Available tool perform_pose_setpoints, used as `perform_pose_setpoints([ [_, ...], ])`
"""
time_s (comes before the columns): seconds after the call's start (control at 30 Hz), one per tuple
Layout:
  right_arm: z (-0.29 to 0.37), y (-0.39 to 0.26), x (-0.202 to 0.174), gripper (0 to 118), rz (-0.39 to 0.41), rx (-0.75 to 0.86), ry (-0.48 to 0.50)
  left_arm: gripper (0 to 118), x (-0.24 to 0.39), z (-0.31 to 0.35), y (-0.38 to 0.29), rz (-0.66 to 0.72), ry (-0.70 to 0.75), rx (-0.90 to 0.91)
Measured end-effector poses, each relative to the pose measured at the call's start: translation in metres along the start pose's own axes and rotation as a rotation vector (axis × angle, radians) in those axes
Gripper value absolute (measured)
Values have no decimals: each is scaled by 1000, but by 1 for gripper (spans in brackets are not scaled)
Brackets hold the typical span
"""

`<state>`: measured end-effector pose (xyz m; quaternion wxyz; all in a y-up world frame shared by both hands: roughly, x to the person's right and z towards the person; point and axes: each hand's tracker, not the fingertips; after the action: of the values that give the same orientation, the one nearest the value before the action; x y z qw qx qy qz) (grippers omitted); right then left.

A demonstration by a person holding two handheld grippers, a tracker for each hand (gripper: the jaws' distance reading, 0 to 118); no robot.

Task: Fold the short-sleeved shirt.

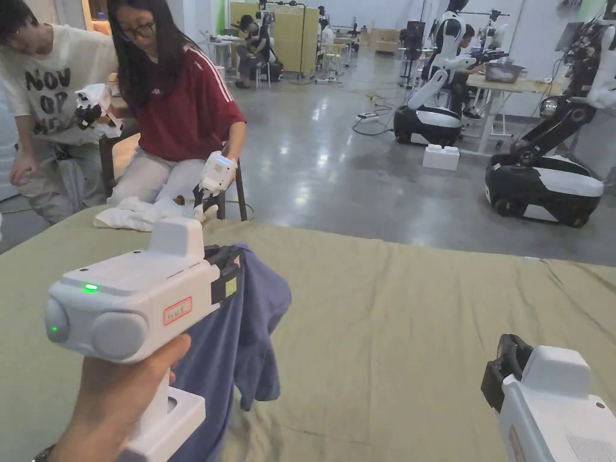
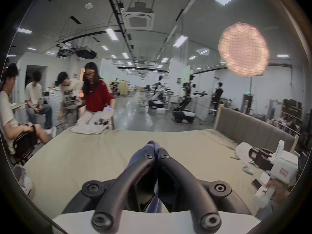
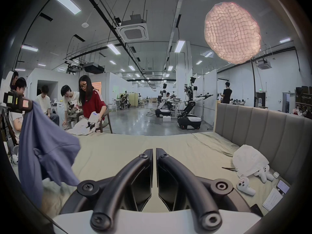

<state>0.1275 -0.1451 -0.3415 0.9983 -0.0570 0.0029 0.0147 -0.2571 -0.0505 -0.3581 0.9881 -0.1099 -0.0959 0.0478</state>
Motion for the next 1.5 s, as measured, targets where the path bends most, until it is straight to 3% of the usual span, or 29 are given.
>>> perform_pose_setpoints([
  [0.23, 13, 0, 41, 2, 1, 5, -86, 0, 115, -64, -12, -69, -243, -67],
  [0.47, 22, -17, 78, 2, -20, -41, -171, 0, 201, -107, -97, -121, -397, -274],
  [0.57, 23, -27, 89, 2, -15, -71, -193, 6, 216, -116, -136, -112, -422, -355],
  [0.63, 23, -34, 94, 2, -16, -92, -201, 26, 220, -117, -156, -95, -432, -374],
  [0.7, 24, -39, 98, 2, -22, -113, -203, 59, 220, -114, -167, -93, -423, -387],
  [0.77, 24, -42, 99, 2, -22, -128, -199, 72, 214, -108, -171, -94, -418, -379],
  [0.93, 24, -39, 90, 2, -12, -133, -160, 71, 176, -88, -152, -55, -353, -270],
  [1.0, 22, -37, 83, 2, -5, -121, -140, 66, 156, -79, -143, -53, -275, -216],
  [1.13, 17, -32, 64, 2, 9, -96, -105, 46, 116, -60, -131, -41, -104, -124],
  [1.2, 14, -31, 56, 2, 6, -89, -98, 18, 98, -52, -129, -42, -35, -102],
  [1.27, 13, -29, 48, 2, -5, -70, -87, 3, 82, -42, -128, -48, 18, -70],
  [1.5, 6, -21, 29, 2, -3, -43, -46, 0, 36, -31, -133, -26, 142, -110],
])
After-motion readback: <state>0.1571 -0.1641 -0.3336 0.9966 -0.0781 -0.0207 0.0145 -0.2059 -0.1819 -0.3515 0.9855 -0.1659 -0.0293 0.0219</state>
